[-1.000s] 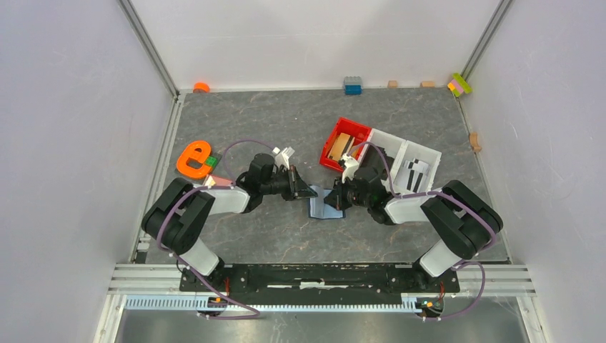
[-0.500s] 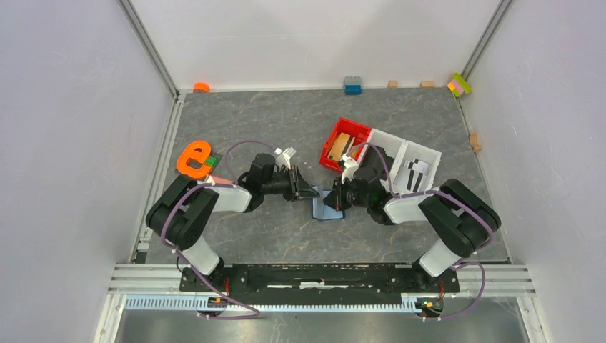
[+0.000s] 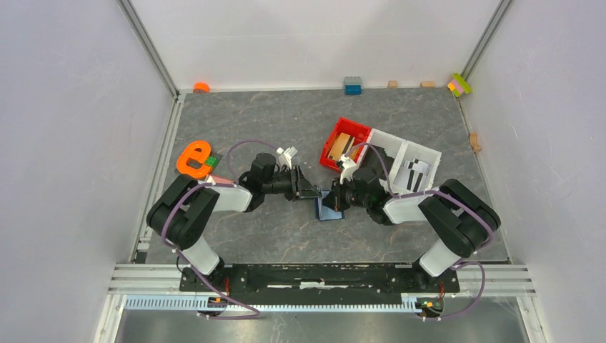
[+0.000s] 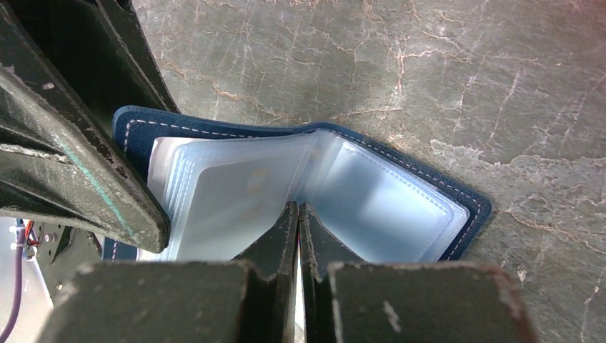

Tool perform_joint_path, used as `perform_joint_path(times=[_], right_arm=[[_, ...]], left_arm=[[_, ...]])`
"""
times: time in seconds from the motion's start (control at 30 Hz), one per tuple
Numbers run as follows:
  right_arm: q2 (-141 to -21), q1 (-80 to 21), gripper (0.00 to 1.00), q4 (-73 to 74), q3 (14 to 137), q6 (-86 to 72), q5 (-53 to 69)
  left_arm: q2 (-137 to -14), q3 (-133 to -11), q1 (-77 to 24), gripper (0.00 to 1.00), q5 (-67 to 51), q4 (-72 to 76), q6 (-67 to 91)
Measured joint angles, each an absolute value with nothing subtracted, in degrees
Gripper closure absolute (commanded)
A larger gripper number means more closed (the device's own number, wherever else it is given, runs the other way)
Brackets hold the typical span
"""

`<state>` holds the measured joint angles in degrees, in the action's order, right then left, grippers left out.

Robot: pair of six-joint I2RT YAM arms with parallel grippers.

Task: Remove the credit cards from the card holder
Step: Remove the credit card from the card holder.

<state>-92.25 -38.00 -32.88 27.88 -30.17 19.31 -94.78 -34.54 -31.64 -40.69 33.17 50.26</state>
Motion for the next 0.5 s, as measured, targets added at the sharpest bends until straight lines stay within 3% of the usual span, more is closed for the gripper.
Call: perform_joint_path(times=[0.33,0.5], right_arm=[[-92.25,-38.0,0.94,-32.47,27.94,-30.15,19.27],[-92.25,-38.0,0.93,-31.99,27.94,-30.11,19.25]], left_arm=[[-94.8,-36.07,-31.64,0.67,-40.36,29.93,49.95],[-94.8,-37.28,-31.62,0.8,-38.87,26.3,48.82]])
